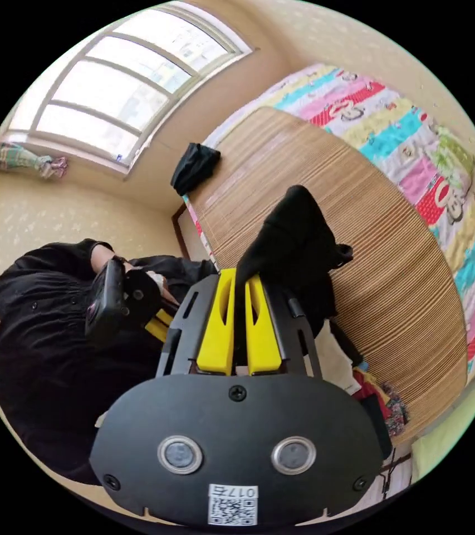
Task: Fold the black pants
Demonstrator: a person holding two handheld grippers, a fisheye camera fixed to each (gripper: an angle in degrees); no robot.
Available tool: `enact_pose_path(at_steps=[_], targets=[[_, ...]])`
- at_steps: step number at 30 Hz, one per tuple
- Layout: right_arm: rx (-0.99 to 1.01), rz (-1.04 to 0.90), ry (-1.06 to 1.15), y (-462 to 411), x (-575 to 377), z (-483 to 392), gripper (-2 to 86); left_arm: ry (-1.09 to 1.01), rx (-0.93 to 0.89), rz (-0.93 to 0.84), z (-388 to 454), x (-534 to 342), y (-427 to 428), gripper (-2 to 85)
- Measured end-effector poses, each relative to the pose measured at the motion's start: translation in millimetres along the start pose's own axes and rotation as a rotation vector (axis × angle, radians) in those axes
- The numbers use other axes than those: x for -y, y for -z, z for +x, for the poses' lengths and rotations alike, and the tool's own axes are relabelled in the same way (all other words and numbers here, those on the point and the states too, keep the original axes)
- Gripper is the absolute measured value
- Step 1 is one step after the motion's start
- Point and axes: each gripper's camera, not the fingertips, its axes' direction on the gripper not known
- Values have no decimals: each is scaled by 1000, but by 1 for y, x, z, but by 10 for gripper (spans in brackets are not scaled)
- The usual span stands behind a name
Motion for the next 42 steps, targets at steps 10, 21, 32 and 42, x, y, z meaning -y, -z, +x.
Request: enact_pose_path(at_steps=[10, 21, 32, 42], targets=[[-364, 379, 616, 186, -44, -275, 12, 111, -167, 901, -19, -250, 233, 111], [-368, 567, 1107, 290, -89, -454, 11, 390, -134, 993, -99, -399, 296, 186], [-186, 818, 987, 321, -130, -446, 11, -309, -875, 1047, -107, -265, 403, 129], [-349, 1028, 396, 260, -170, -431, 19, -11, 390, 1618, 76, -501, 577, 36]])
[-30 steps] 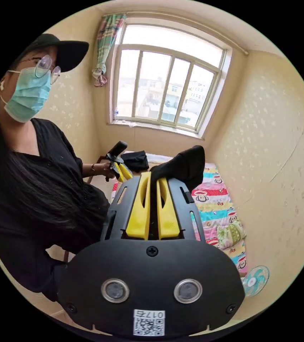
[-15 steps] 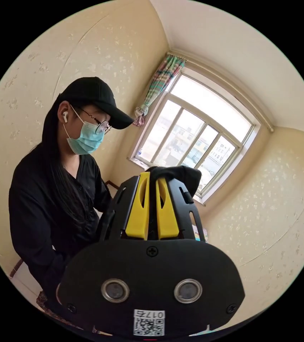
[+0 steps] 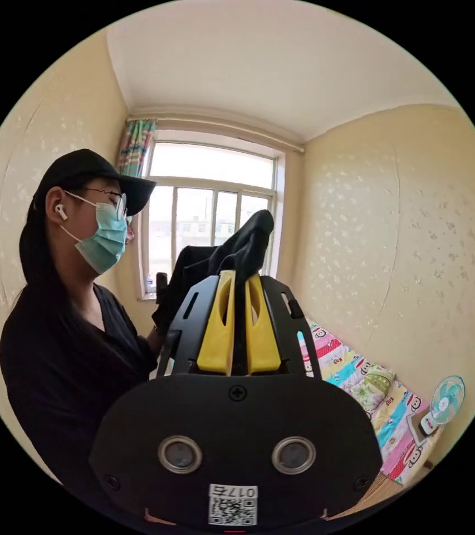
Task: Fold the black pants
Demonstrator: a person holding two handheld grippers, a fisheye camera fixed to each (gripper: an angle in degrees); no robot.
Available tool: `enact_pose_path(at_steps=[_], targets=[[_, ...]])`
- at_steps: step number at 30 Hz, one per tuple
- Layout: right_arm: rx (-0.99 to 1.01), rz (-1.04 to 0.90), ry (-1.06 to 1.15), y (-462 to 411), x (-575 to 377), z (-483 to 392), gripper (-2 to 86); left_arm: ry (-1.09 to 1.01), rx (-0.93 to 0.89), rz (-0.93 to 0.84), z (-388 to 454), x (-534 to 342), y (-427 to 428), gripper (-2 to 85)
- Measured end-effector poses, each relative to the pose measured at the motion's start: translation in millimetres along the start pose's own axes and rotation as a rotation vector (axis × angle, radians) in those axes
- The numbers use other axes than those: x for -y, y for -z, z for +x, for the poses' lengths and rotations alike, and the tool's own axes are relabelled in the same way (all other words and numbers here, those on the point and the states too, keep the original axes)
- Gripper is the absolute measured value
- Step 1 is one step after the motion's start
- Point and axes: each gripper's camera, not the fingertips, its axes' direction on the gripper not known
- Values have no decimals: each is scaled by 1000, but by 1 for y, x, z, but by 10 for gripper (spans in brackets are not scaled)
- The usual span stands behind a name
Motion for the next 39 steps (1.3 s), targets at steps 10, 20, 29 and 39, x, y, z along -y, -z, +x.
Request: enact_pose_path(at_steps=[10, 20, 29, 39], targets=[[-746, -592, -635, -338, -21, 354, 25, 319, 598, -495, -303, 43, -262, 43], [-432, -1081, -695, -511, -386, 320, 33, 488, 724, -1181, -489, -272, -156, 96], [-35, -1232, -1008, -568, -598, 206, 42, 508, 389, -1582, -445, -484, -88, 169], [60, -1057, -1239, -603, -616, 205, 51, 784, 81, -1629, -451, -507, -83, 3]])
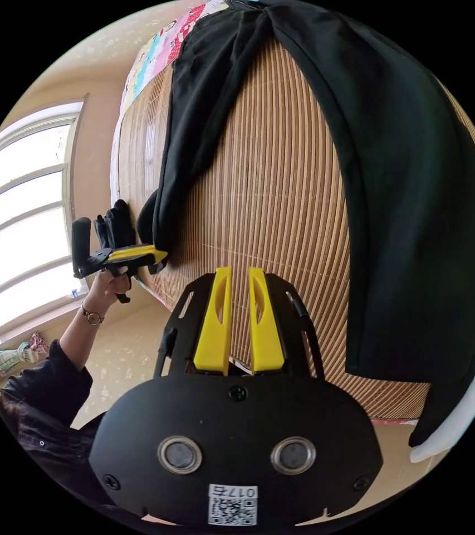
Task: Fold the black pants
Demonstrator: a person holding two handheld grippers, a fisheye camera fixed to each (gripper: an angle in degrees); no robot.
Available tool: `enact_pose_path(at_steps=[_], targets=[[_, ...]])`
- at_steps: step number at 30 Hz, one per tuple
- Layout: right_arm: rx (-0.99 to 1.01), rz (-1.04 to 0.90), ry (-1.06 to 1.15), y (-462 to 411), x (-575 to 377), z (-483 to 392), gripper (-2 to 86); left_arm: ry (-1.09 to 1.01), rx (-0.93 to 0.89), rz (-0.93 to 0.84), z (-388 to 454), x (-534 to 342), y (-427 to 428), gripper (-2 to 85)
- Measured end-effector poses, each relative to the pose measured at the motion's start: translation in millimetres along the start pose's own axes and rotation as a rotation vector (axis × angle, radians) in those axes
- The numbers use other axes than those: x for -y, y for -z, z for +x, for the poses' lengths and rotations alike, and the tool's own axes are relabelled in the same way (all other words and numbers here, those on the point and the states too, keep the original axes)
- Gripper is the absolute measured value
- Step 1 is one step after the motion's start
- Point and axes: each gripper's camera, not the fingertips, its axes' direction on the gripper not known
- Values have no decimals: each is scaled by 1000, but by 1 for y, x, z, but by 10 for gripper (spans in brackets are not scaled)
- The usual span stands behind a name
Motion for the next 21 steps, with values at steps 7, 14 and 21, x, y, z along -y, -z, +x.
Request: enact_pose_path(at_steps=[7, 14, 21], targets=[[106, 46, 87, 3, 15, -9, 93, 73, -533, 474, -53, -117, 87, -2], [67, 3, 46, -32, 19, -11, 117, 300, 11, 258, -56, -162, 23, 76], [187, 106, -62, -37, 5, -11, 120, 312, 137, 492, -18, -141, 19, 115]])
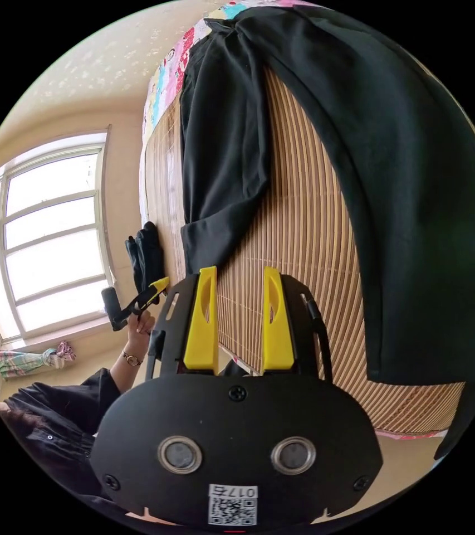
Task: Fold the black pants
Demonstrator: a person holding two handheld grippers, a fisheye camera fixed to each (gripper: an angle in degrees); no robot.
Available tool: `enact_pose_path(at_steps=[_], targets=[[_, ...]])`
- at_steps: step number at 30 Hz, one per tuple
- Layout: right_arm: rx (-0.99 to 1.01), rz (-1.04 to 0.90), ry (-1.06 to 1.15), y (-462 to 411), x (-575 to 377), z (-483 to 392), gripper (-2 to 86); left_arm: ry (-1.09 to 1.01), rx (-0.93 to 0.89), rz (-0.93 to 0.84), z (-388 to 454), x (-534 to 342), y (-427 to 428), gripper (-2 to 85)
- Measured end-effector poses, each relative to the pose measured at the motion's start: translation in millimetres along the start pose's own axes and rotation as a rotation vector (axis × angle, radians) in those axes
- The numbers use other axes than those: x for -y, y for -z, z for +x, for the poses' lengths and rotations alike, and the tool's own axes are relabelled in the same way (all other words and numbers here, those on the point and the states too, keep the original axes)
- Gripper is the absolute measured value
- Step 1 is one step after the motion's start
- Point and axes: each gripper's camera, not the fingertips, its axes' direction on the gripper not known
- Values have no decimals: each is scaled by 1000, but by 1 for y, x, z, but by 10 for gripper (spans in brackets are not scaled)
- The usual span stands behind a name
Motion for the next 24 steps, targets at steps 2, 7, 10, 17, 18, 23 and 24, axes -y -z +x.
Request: enact_pose_path(at_steps=[2, 7, 10, 17, 18, 23, 24], targets=[[0, -8, -12, 2, -2, 1, 120, -50, 16, -18, 18, 14, -11, 125], [-150, 75, -23, 46, -15, 4, 118, -63, 231, -183, 38, 44, -83, 104], [-321, 131, -71, 85, -23, 14, 114, -103, 258, -192, 50, 37, -95, 44], [-634, 68, -99, 121, -37, 42, 118, -383, 104, 20, 140, -46, -25, 21], [-667, 3, -106, 111, -37, 50, 119, -463, 61, -11, 163, -65, -27, 20], [-720, -110, -73, 82, -43, 63, 97, -495, 188, -361, 200, -130, -114, 15], [-734, -111, -55, 86, -46, 58, 79, -418, 189, -412, 195, -133, -125, 16]])
